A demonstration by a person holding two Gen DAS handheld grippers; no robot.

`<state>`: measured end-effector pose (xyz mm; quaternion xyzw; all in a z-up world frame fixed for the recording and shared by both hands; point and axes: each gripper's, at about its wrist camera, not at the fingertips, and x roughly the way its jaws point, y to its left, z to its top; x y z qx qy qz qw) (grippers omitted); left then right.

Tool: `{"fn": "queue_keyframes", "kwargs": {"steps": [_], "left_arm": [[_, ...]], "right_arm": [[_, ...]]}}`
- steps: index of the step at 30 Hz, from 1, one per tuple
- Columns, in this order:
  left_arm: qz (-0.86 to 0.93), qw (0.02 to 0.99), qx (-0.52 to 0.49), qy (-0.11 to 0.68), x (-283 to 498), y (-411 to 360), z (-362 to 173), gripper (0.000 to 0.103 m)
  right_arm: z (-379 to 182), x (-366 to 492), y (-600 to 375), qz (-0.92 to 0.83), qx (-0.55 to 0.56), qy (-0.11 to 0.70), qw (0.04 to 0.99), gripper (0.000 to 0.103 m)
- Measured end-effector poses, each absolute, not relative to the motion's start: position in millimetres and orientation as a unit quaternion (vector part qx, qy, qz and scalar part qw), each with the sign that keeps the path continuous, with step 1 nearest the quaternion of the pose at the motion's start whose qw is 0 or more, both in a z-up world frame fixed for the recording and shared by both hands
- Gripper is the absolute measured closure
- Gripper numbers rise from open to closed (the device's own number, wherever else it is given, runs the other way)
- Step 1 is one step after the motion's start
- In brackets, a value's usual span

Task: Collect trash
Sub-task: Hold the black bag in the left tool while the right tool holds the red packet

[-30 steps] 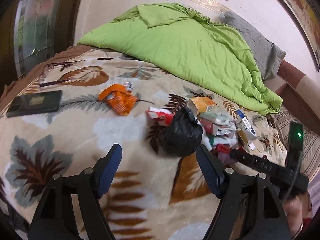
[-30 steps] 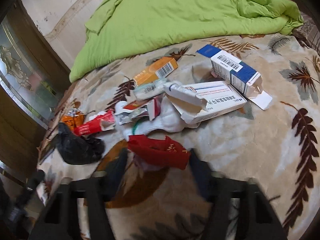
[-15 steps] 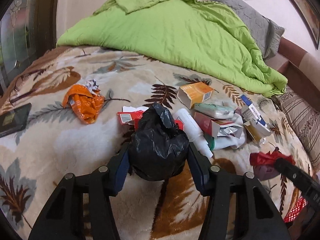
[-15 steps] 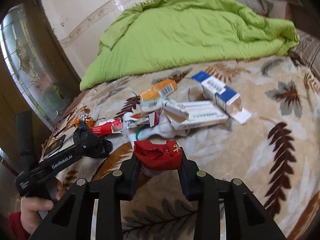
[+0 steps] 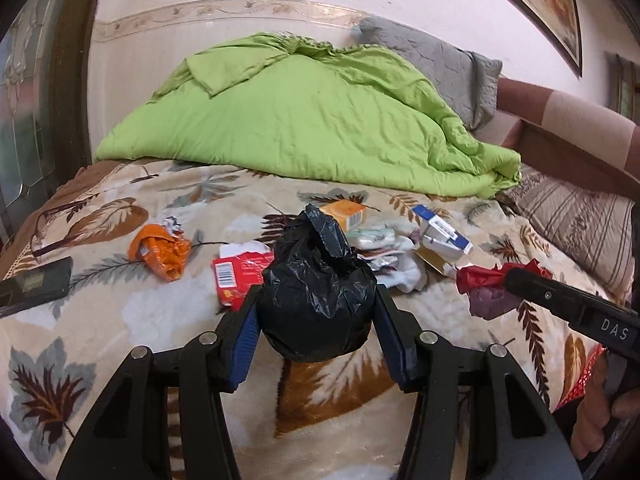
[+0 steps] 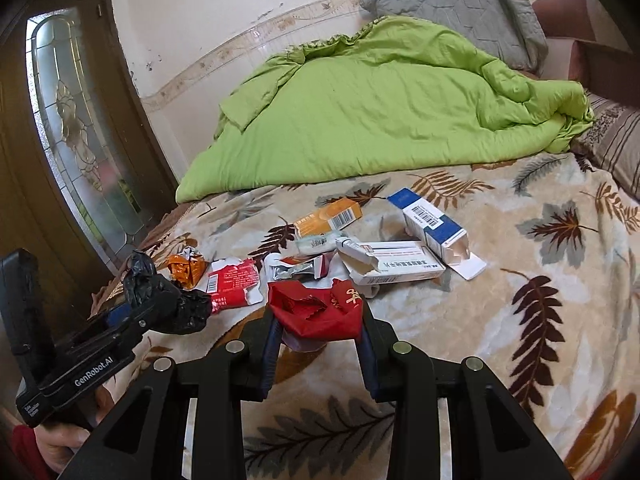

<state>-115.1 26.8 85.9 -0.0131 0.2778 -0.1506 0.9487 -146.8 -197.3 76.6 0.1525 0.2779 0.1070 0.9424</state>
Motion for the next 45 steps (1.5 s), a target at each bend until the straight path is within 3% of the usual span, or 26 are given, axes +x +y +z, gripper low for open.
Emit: {"fn": "queue_keyframes", "kwargs": {"steps": [14, 45], "left_arm": [[-0.115, 0.953, 0.046, 0.278, -113.1, 3.3, 76.5, 0.05], [-0.103, 0.954, 0.059, 0.274, -113.4, 8.9, 77.1, 0.05]], "right_arm": [[69.1, -139.0, -201.1, 0.103, 0.149, 0.289, 0.94, 0.067], [66.5, -136.8, -193.3, 0.096, 0.131, 0.292, 0.943, 0.067]]}}
